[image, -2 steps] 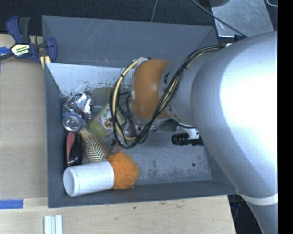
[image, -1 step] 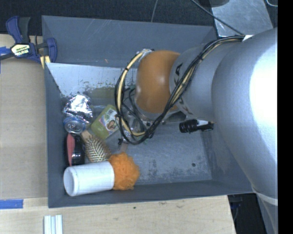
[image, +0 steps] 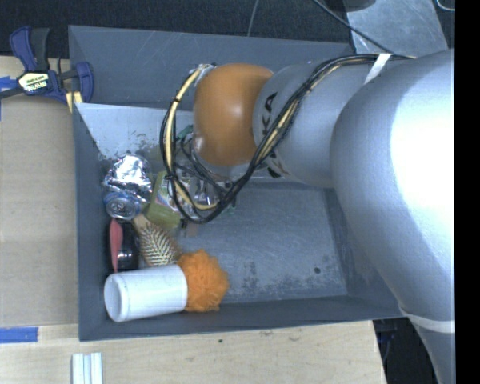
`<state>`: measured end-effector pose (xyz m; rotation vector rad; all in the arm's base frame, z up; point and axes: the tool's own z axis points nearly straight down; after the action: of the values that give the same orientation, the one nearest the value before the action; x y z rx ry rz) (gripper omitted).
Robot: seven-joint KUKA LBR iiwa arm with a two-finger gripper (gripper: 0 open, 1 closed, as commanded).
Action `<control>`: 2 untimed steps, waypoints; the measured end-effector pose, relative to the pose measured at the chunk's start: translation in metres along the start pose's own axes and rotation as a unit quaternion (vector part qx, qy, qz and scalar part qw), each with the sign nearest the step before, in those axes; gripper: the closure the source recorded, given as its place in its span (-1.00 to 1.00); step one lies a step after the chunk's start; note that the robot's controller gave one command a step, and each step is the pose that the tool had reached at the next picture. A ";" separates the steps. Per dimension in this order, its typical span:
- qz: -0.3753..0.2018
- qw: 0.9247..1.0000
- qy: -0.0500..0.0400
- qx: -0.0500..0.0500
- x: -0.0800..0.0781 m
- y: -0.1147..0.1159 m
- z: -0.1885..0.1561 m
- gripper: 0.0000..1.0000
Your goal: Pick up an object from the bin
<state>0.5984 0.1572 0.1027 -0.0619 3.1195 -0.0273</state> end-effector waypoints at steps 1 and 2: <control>0.003 1.000 -0.002 0.002 -0.002 -0.004 -0.003 1.00; -0.084 0.996 -0.006 0.002 -0.026 -0.001 -0.047 1.00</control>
Offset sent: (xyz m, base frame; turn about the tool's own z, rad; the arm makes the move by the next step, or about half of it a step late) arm 0.0000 0.0000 0.0000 0.0000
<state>0.6234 0.1576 0.1507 -0.3222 3.0935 -0.0349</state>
